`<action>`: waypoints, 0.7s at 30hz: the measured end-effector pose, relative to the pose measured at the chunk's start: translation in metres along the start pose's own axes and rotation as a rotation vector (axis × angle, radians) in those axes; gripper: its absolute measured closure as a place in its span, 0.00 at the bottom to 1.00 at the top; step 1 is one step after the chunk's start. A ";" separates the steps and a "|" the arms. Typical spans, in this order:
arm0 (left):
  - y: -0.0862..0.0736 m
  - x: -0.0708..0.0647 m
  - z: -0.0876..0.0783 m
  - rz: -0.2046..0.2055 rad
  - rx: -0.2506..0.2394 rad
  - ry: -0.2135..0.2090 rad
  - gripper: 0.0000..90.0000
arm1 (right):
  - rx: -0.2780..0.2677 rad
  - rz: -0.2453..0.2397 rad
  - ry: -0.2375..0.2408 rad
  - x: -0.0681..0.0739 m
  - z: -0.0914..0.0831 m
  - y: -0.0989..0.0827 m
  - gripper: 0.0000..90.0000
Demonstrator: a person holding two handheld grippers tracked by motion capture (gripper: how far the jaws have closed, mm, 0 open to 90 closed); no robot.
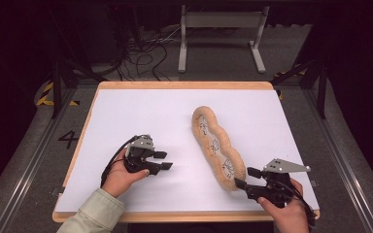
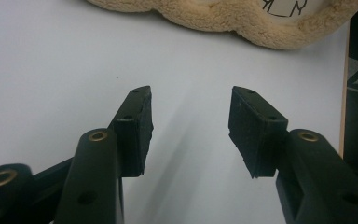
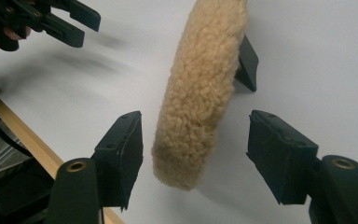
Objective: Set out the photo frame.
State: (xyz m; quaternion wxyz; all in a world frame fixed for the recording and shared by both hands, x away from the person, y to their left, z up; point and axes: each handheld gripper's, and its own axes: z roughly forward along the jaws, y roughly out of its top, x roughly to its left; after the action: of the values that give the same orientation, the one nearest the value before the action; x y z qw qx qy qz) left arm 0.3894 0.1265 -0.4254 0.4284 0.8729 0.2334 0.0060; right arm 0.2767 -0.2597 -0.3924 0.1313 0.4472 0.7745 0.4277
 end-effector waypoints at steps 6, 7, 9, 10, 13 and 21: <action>-0.001 -0.001 0.000 0.009 -0.011 -0.014 0.56 | 0.032 -0.017 -0.015 0.003 0.025 0.001 0.41; -0.001 -0.001 0.000 0.008 -0.010 -0.013 0.56 | 0.029 -0.019 -0.020 0.003 0.028 0.001 0.41; -0.002 -0.001 0.000 0.005 -0.005 -0.011 0.56 | 0.031 -0.013 -0.021 0.003 0.033 0.002 0.42; -0.003 -0.001 0.000 0.002 -0.005 -0.012 0.56 | 0.031 -0.009 -0.023 0.004 0.037 0.003 0.43; -0.003 -0.001 -0.001 0.007 -0.013 -0.018 0.56 | 0.046 -0.004 -0.032 0.005 0.046 0.004 0.48; -0.004 -0.001 -0.001 0.001 -0.012 -0.016 0.56 | 0.002 0.022 -0.040 0.003 0.053 0.005 0.69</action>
State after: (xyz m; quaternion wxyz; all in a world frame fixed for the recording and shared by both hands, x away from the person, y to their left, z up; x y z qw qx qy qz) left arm 0.3865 0.1289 -0.4270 0.4353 0.8705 0.2295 0.0007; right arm 0.3091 -0.2276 -0.4195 0.1416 0.4644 0.7670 0.4195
